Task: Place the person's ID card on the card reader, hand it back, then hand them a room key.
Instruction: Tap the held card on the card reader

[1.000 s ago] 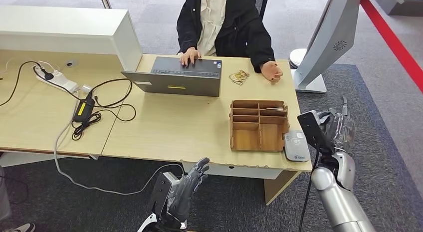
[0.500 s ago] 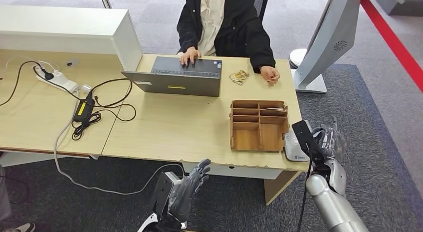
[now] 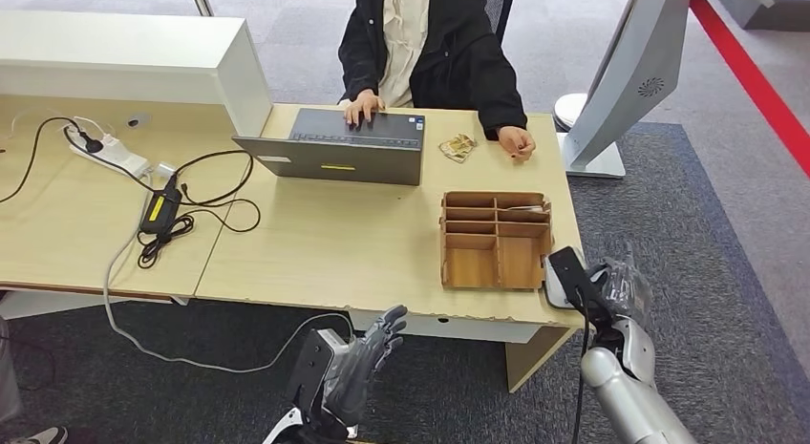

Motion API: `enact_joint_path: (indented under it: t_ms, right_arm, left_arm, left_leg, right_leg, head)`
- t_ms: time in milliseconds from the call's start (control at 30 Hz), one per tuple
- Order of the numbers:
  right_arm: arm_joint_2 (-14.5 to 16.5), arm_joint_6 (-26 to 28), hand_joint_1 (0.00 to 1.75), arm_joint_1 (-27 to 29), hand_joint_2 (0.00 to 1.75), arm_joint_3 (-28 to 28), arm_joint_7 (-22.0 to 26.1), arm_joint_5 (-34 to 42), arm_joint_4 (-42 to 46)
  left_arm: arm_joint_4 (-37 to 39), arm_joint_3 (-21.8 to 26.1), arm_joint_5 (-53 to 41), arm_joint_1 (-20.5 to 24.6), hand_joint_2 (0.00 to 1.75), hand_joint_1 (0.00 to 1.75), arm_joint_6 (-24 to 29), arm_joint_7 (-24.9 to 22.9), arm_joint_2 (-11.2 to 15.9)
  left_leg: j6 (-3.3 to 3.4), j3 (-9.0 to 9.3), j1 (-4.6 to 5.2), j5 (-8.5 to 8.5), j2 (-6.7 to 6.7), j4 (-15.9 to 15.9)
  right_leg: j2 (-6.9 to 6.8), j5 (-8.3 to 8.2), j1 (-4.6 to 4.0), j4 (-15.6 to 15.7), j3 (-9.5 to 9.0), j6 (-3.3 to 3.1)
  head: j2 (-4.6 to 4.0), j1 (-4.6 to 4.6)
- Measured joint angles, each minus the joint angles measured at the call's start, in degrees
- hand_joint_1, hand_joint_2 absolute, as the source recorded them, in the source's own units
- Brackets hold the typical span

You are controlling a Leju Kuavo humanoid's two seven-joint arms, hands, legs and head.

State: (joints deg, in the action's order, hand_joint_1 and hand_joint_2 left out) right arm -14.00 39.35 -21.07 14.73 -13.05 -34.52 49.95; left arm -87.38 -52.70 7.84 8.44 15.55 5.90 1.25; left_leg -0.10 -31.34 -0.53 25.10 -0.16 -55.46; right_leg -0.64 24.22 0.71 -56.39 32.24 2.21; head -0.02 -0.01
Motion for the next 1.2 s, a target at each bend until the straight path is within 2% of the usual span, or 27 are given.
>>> enact_joint_path:
  t_ms: [300, 600, 1067, 1200]
  right_arm:
    - [-0.4, 0.7, 1.75, 1.3, 1.75, 1.1, -0.7, 0.3, 0.1]
    - [-0.4, 0.5, 1.75, 1.7, 1.75, 1.3, -0.7, -1.1, 1.8]
    - [-0.4, -1.8, 1.75, -0.8, 1.75, 2.9, -1.8, -3.3, 6.9]
    - [-0.4, -1.6, 1.75, -1.0, 1.75, 3.2, -0.8, -2.9, 7.9]
  left_arm:
    - [-0.2, -0.1, 0.3, 0.1, 0.00, 0.00, -2.6, -0.4, 0.7]
    - [-0.2, -0.2, 0.2, 0.2, 0.00, 0.00, -2.9, -0.6, 0.9]
    - [-0.2, -0.7, 0.3, 0.7, 0.00, 0.00, -5.0, -0.6, 0.9]
    - [-0.2, -0.7, 0.0, 0.7, 0.00, 0.00, -5.0, -0.6, 0.9]
  left_leg:
    - [0.00, 0.05, 0.00, 0.00, 0.00, 0.0]
    - [0.00, 0.07, 0.00, 0.00, 0.00, 0.0]
    - [0.00, 0.06, 0.00, -0.01, 0.00, 0.0]
    - [0.00, 0.04, 0.00, 0.00, 0.00, 0.0]
  right_leg:
    - [0.00, 0.00, 0.00, 0.0, -0.05, 0.00]
    - [0.00, -0.01, 0.00, 0.0, -0.08, 0.00]
    - [0.00, -0.01, 0.00, 0.0, -0.08, 0.00]
    - [0.00, -0.01, 0.00, 0.0, -0.07, 0.00]
  head:
    - [0.00, 0.01]
    - [0.01, -0.01]
    - [0.00, 0.00]
    - [0.00, -0.01]
